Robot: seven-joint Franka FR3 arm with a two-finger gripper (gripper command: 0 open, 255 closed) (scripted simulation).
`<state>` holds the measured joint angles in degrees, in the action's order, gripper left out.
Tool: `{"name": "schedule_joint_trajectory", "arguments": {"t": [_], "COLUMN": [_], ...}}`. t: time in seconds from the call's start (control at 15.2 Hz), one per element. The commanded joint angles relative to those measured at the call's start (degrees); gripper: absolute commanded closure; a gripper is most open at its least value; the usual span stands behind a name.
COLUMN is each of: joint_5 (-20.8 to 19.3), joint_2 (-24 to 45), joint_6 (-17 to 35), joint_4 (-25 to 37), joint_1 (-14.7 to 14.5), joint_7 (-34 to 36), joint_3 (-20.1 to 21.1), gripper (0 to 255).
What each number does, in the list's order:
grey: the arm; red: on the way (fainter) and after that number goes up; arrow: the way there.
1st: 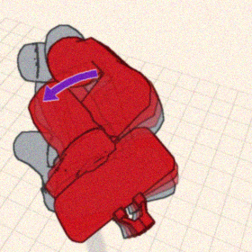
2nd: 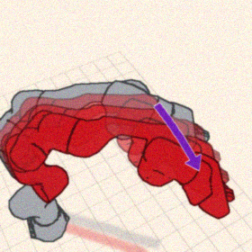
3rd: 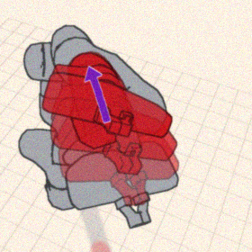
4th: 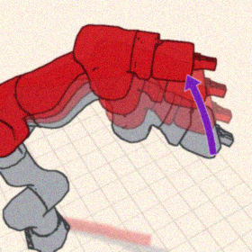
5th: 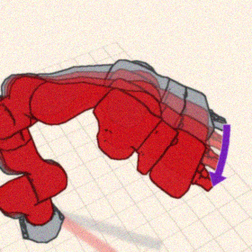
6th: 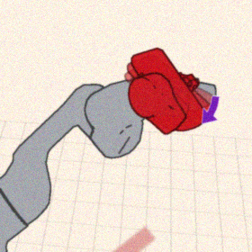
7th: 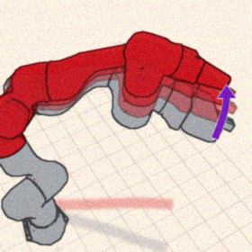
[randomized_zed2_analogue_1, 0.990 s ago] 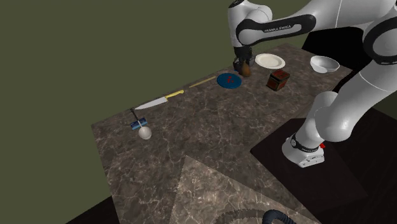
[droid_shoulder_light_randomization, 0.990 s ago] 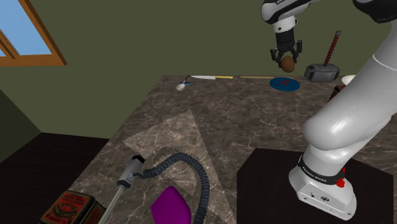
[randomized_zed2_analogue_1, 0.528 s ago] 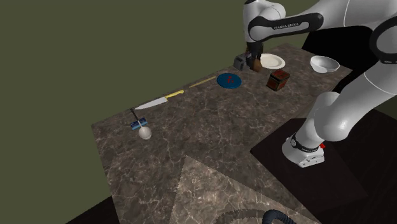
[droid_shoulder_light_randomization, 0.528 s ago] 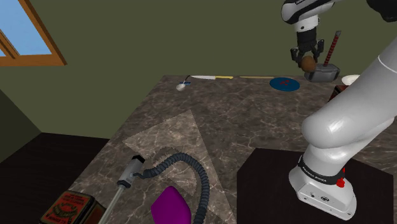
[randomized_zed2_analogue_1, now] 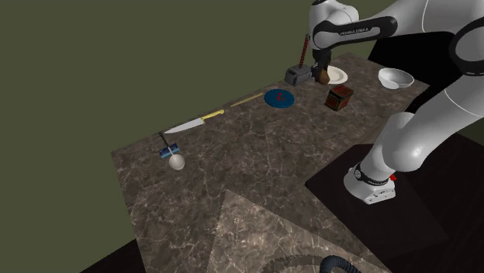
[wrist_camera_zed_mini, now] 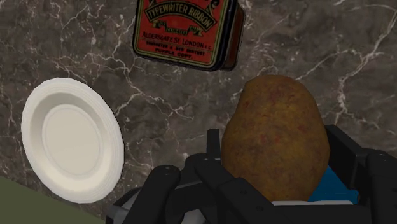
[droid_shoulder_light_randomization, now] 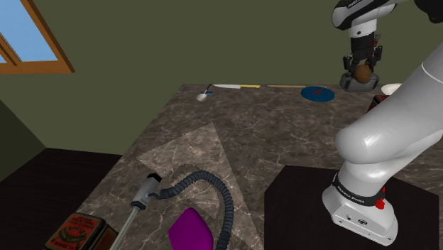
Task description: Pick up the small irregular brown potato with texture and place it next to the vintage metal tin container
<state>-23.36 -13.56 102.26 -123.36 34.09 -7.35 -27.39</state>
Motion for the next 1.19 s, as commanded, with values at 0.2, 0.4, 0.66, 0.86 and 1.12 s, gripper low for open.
{"name": "schedule_joint_trajectory", "arguments": {"t": [0.2, 0.4, 0.66, 0.86, 1.12], "joint_5": [-0.17, -0.23, -0.26, -0.24, -0.15], "joint_2": [1.07, 1.87, 3.14, 4.25, 5.95], "joint_6": [3.81, 6.15, 9.30, 11.70, 14.95], "joint_4": [-2.81, -4.41, -6.38, -7.74, -9.40], "joint_1": [0.16, 0.24, 0.34, 0.41, 0.50], "joint_7": [0.64, 1.05, 1.56, 1.91, 2.33], "joint_3": [-0.59, -0.93, -1.38, -1.72, -2.16], "gripper": [255, 255, 255, 255, 255]}}
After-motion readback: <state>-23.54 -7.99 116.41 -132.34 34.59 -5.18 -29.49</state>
